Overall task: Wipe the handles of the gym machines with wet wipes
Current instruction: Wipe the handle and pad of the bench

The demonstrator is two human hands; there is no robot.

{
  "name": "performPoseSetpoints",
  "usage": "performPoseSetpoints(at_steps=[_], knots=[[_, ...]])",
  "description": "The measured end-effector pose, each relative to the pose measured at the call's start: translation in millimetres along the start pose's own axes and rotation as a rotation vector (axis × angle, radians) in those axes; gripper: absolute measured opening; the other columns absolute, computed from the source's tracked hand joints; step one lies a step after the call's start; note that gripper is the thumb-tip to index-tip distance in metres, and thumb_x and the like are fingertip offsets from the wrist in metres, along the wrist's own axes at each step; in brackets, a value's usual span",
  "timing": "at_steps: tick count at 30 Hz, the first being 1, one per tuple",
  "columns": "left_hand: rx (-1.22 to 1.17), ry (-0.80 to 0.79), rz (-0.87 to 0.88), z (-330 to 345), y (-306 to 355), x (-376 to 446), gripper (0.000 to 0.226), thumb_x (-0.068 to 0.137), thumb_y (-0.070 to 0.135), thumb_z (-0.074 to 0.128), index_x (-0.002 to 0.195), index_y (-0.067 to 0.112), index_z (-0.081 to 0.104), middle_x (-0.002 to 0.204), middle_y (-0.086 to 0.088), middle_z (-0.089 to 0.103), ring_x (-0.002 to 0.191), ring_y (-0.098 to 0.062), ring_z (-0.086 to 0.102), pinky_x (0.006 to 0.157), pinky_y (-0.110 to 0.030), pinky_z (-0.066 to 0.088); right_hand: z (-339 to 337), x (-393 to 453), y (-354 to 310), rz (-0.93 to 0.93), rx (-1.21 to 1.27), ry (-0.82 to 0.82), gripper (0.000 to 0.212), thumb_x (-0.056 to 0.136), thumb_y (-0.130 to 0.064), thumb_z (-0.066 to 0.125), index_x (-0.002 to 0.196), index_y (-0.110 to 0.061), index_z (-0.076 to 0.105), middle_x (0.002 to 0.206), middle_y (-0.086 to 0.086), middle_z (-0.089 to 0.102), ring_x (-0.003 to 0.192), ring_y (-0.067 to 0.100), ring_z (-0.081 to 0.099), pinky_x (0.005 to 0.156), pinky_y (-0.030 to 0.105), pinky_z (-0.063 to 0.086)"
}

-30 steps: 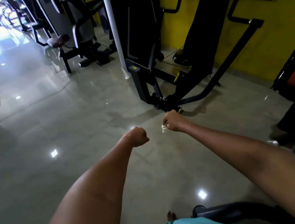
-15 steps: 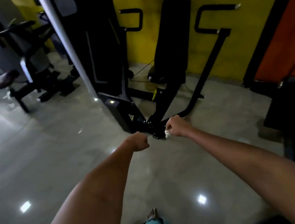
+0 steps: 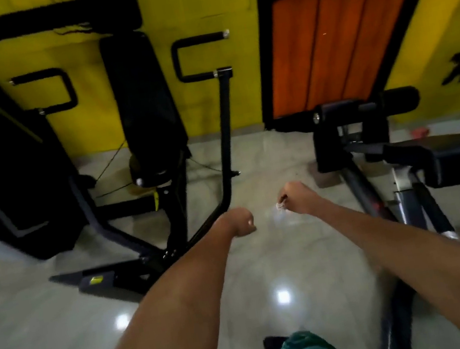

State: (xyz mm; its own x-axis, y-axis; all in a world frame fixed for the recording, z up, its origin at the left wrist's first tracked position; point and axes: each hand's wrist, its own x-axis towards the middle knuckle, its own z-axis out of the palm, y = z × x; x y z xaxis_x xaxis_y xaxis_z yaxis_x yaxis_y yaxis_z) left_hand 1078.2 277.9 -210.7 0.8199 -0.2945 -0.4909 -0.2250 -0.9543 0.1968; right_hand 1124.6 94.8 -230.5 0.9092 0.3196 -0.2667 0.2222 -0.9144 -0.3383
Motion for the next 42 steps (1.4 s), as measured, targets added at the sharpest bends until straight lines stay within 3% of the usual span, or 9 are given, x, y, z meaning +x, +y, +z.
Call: performPoseSetpoints(at_steps=[6, 15, 17, 21, 25, 27, 30, 36, 42], knots=[[0.107, -0.015, 0.196, -33, 22, 97, 0.029, 0.092, 0.019, 0.051, 0.103, -0.003, 0.067, 0.112, -0.021, 0.064, 0.105, -0.034, 0.058, 0.084, -0.033, 0.046, -27, 31, 59, 0.202, 0.108, 0.052, 0.024, 0.083, -0.006, 0.055, 0.101, -0.011, 0.07, 0.104, 0.01, 0.066, 0.1, 0.026, 0.061, 0.081, 0.021, 0.045], [0.232, -0.036, 0.37, -97, 56, 220, 0.028, 0.091, 0.021, 0.051, 0.107, 0.003, 0.066, 0.116, -0.016, 0.063, 0.108, -0.03, 0.057, 0.085, -0.031, 0.045, -77, 92, 126, 0.397, 0.195, 0.169, 0.022, 0.085, -0.007, 0.054, 0.103, -0.005, 0.066, 0.105, 0.016, 0.064, 0.099, 0.03, 0.06, 0.078, 0.028, 0.045], [0.311, -0.097, 0.419, -103, 68, 241, 0.029, 0.093, 0.02, 0.049, 0.109, 0.002, 0.066, 0.118, -0.015, 0.062, 0.11, -0.03, 0.055, 0.087, -0.031, 0.043, -79, 98, 137, 0.42, 0.197, 0.155, 0.018, 0.086, -0.008, 0.054, 0.096, -0.002, 0.067, 0.102, 0.017, 0.066, 0.095, 0.03, 0.061, 0.07, 0.027, 0.04], [0.466, -0.113, 0.571, -121, 106, 301, 0.033, 0.094, 0.022, 0.048, 0.116, 0.004, 0.063, 0.122, -0.015, 0.06, 0.113, -0.03, 0.054, 0.088, -0.031, 0.043, -94, 105, 181, 0.51, 0.201, 0.148, 0.021, 0.077, -0.011, 0.065, 0.057, -0.011, 0.058, 0.074, 0.01, 0.065, 0.074, 0.021, 0.062, 0.063, 0.027, 0.044], [0.582, -0.125, 0.76, -142, 159, 349, 0.033, 0.095, 0.022, 0.047, 0.116, 0.002, 0.061, 0.12, -0.016, 0.059, 0.111, -0.032, 0.055, 0.087, -0.034, 0.044, -114, 90, 222, 0.701, 0.255, 0.281, 0.024, 0.077, -0.008, 0.064, 0.056, -0.015, 0.055, 0.062, 0.009, 0.052, 0.063, 0.017, 0.05, 0.051, 0.023, 0.036], [0.616, -0.144, 0.838, -152, 184, 370, 0.031, 0.095, 0.022, 0.047, 0.113, 0.001, 0.061, 0.117, -0.016, 0.061, 0.109, -0.032, 0.057, 0.085, -0.035, 0.045, -119, 81, 239, 0.837, 0.299, 0.351, 0.013, 0.08, -0.009, 0.061, 0.068, -0.006, 0.067, 0.068, 0.011, 0.06, 0.068, 0.019, 0.057, 0.06, 0.027, 0.045], [0.716, -0.119, 0.956, -165, 226, 396, 0.032, 0.095, 0.019, 0.045, 0.117, 0.001, 0.06, 0.121, -0.017, 0.06, 0.11, -0.032, 0.056, 0.088, -0.035, 0.043, -114, 62, 263, 0.997, 0.357, 0.445, 0.015, 0.079, -0.012, 0.063, 0.087, -0.004, 0.073, 0.085, 0.014, 0.071, 0.081, 0.025, 0.067, 0.078, 0.038, 0.054], [0.899, -0.17, 1.3, -153, 292, 410, 0.029, 0.09, 0.022, 0.05, 0.107, 0.003, 0.065, 0.108, -0.017, 0.065, 0.099, -0.033, 0.061, 0.084, -0.037, 0.047, -87, 8, 255, 1.297, 0.489, 0.601, 0.015, 0.079, -0.008, 0.067, 0.091, -0.003, 0.074, 0.091, 0.013, 0.072, 0.085, 0.025, 0.067, 0.079, 0.033, 0.052], [0.862, -0.125, 1.705, -125, 364, 400, 0.028, 0.095, 0.023, 0.044, 0.112, 0.006, 0.059, 0.116, -0.012, 0.058, 0.104, -0.027, 0.055, 0.09, -0.037, 0.043, -54, -54, 250, 1.473, 0.443, 0.619, 0.022, 0.079, 0.002, 0.055, 0.091, -0.001, 0.073, 0.097, 0.016, 0.071, 0.095, 0.031, 0.065, 0.083, 0.033, 0.049]])
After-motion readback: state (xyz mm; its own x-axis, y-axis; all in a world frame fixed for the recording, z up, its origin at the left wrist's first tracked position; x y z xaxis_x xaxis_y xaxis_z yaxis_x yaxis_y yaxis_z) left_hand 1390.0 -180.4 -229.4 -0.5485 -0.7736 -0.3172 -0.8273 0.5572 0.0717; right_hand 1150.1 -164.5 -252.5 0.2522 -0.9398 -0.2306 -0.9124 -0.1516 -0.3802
